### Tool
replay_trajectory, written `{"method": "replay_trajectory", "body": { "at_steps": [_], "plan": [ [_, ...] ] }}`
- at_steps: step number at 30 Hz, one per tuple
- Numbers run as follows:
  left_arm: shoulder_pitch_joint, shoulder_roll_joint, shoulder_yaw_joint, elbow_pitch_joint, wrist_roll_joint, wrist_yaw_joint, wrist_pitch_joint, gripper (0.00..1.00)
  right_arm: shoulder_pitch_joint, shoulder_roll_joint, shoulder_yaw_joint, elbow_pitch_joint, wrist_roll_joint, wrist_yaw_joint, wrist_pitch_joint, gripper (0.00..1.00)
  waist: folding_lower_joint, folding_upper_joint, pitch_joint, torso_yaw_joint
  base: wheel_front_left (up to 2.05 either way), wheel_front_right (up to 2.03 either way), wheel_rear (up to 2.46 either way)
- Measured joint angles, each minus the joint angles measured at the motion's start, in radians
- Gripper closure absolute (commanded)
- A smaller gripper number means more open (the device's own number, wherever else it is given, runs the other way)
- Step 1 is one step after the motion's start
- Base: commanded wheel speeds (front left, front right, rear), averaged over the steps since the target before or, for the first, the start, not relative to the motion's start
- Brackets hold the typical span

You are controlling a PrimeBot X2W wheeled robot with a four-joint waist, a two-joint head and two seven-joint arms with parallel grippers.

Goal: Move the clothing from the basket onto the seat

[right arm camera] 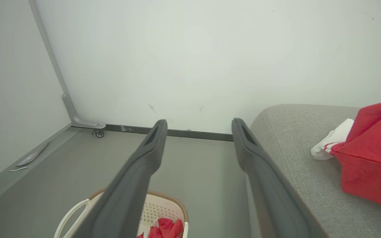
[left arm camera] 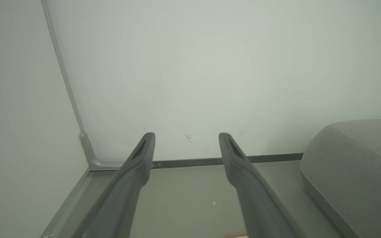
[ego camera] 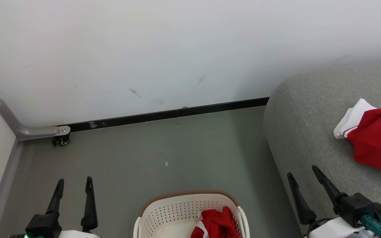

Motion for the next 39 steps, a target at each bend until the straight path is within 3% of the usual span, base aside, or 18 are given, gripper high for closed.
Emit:
{"method": "replay_trajectory", "body": {
  "at_steps": [16, 39],
  "plan": [
    [-0.004, -0.006, 0.010, -0.006, 0.020, -0.026, 0.000, 0.00, -0.001, 0.000, 0.005, -0.034, 0.000, 0.000, 0.000, 0.00, 0.0000, 0.0000, 0.028, -0.004, 0.00, 0.00, 0.00],
    [-0.120, 0.002, -0.077, 0.159, 0.064, -0.089, 0.000, 0.00, -0.031, 0.000, -0.017, -0.065, -0.016, 0.000, 0.000, 0.00, 0.0000, 0.0000, 0.119, -0.017, 0.00, 0.00, 0.00]
  ]
}}
